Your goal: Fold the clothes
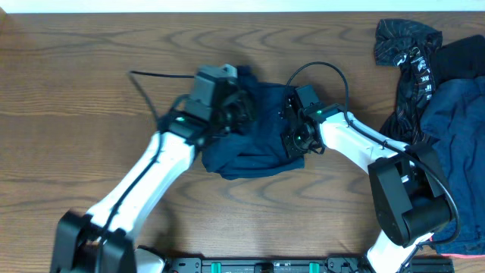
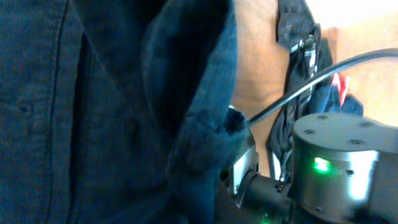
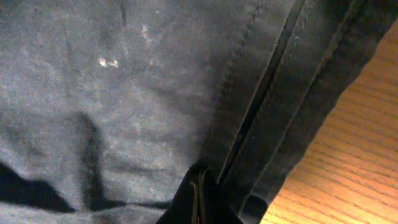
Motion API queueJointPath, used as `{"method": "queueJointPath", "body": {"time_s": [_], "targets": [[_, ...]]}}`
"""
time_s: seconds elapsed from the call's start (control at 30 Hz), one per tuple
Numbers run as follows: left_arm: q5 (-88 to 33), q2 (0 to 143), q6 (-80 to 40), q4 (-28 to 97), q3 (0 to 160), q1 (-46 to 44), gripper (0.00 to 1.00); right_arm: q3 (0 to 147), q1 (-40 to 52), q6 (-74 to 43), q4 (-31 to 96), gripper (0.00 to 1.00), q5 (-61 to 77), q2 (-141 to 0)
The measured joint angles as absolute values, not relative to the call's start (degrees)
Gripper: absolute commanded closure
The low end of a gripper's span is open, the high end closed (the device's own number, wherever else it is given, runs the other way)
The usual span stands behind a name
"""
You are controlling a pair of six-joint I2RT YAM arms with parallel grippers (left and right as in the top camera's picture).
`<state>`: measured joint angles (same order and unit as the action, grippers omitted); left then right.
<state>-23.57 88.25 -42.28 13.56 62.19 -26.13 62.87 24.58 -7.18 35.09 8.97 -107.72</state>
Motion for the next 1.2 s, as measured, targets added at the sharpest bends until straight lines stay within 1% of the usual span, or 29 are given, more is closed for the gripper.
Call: {"method": "queueJointPath", "body": {"time_s": [0.1,0.13,0.27,0.4,0.57,0.67,0.73,0.83,0.93,1.03,1.2], "targets": [[-23.7,90.8,-43.4,11.2,62.2,-27.9,0.52,62.9,24.6,-7.2,35.2,0.99,9.0,-107.7],[-23.9,91.1,-43.5,10.3,62.2,-28.1,0.51,62.9,24.6,-7.2,35.3,0.99,9.1,-107.7],[-25.9,90.5,-43.5,5.6,62.3,-27.4,0.51,62.9,24.6,-7.4,35.7,0.99,9.2,-107.7],[-27.6,86.7,-41.8,6.3,62.3,-23.8,0.51,63.2,23.7,-8.2,39.8,0.99,9.8,-107.3],[-27.3,80.5,-39.9,13.9,63.0,-15.9,0.51,66.0,18.3,-8.5,46.9,0.99,9.2,-104.9],[-25.9,79.7,-38.8,20.0,63.1,-12.6,0.51,71.9,14.4,-7.6,48.3,0.99,9.6,-99.9],[-24.6,80.2,-38.4,24.1,63.1,-11.7,0.52,75.6,13.6,-6.4,49.3,0.99,11.7,-96.4],[-23.1,81.6,-37.4,27.8,63.1,-11.5,0.51,79.8,14.0,-3.8,49.2,0.99,18.8,-90.9],[-22.3,83.8,-36.9,29.2,63.1,-11.7,0.51,80.6,15.7,-1.8,49.7,0.99,26.4,-88.6],[-22.0,86.8,-36.3,29.8,63.1,-12.3,0.51,80.1,18.6,-0.7,51.0,0.99,31.2,-89.6],[-21.8,93.0,-35.1,30.2,63.1,-13.8,0.51,76.7,23.1,-0.1,51.4,0.99,34.4,-93.9]]}}
